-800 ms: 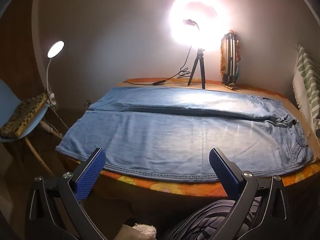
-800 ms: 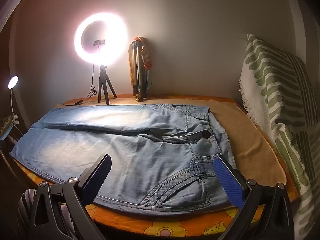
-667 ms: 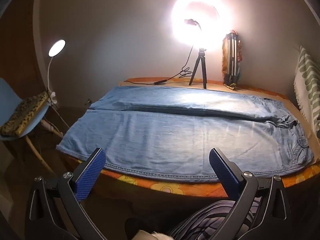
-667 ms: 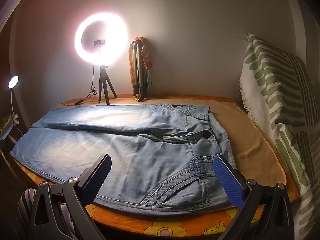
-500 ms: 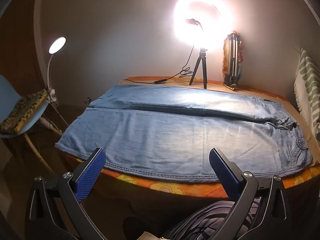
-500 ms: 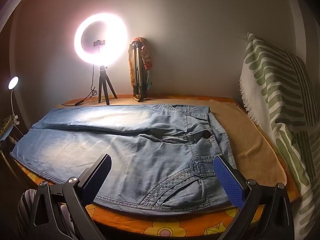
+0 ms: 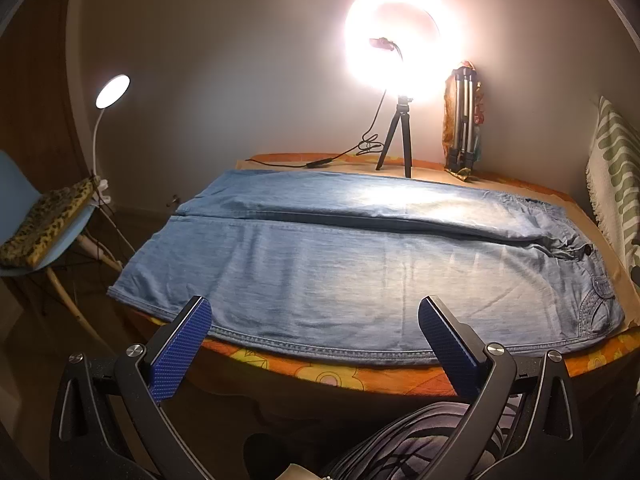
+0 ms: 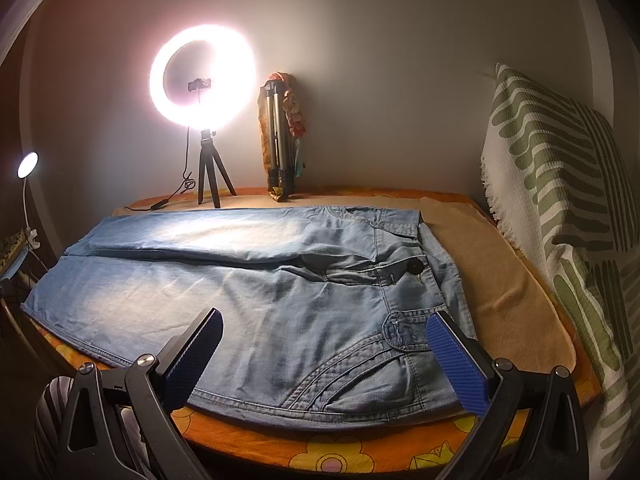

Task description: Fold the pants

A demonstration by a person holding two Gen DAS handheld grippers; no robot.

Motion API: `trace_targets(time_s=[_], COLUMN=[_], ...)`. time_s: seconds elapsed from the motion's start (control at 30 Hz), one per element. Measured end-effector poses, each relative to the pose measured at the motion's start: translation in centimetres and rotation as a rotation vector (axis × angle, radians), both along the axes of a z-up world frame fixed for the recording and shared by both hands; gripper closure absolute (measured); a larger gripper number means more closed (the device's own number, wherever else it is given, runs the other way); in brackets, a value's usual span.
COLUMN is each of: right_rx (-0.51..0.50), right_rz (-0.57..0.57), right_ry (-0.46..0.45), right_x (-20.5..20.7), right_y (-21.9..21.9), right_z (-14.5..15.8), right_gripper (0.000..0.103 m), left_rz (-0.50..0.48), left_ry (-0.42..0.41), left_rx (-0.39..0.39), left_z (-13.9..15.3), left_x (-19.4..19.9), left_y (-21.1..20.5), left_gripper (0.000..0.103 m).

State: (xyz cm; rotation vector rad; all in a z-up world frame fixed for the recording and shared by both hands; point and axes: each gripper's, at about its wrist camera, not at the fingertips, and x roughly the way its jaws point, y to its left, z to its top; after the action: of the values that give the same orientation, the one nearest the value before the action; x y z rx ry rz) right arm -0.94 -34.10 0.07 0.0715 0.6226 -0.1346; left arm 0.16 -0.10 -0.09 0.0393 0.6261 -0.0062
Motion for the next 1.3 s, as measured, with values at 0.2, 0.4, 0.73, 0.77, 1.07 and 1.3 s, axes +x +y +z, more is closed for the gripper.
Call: trace_targets(time_s=[0.2, 0.4, 0.73, 0.77, 1.07, 1.3], right_rx=[0.012, 0.011, 0.017, 0.018, 0.023, 0.025], right_rz=[0.0, 0.001, -0.001, -0.001, -0.003, -0.004], right_ry=[0.003, 0.002, 0.003, 0.003, 0.002, 0.004], right_x=[-0.14, -0.15, -0.11, -0.1, -0.26, -0.21], right_y=[-0.18, -0.1, -0.16, -0.15, -0.27, -0.27], right_z=[0.08, 0.02, -0.06, -0.07, -0.02, -0.08], right_gripper=[0.0, 0.0, 0.0, 0.0, 0.0, 0.0], left_rz=[0.001, 0.002, -0.003, -0.003, -0.004, -0.003], left_ry=[-0.001, 0.0, -0.004, -0.003, -0.003, -0.003], left_rx=[0.001, 0.0, -0.001, -0.002, -0.002, -0.001], left_z=[0.01, -0.04, -0.03, -0.02, -0.01, -0.04], left_x=[-0.01, 0.01, -0.19, -0.16, -0.15, -0.18], left_y=[-0.04, -0.01, -0.01, 0.02, -0.07, -0.08], left_gripper=[0.0, 0.0, 0.0, 0.0, 0.0, 0.0])
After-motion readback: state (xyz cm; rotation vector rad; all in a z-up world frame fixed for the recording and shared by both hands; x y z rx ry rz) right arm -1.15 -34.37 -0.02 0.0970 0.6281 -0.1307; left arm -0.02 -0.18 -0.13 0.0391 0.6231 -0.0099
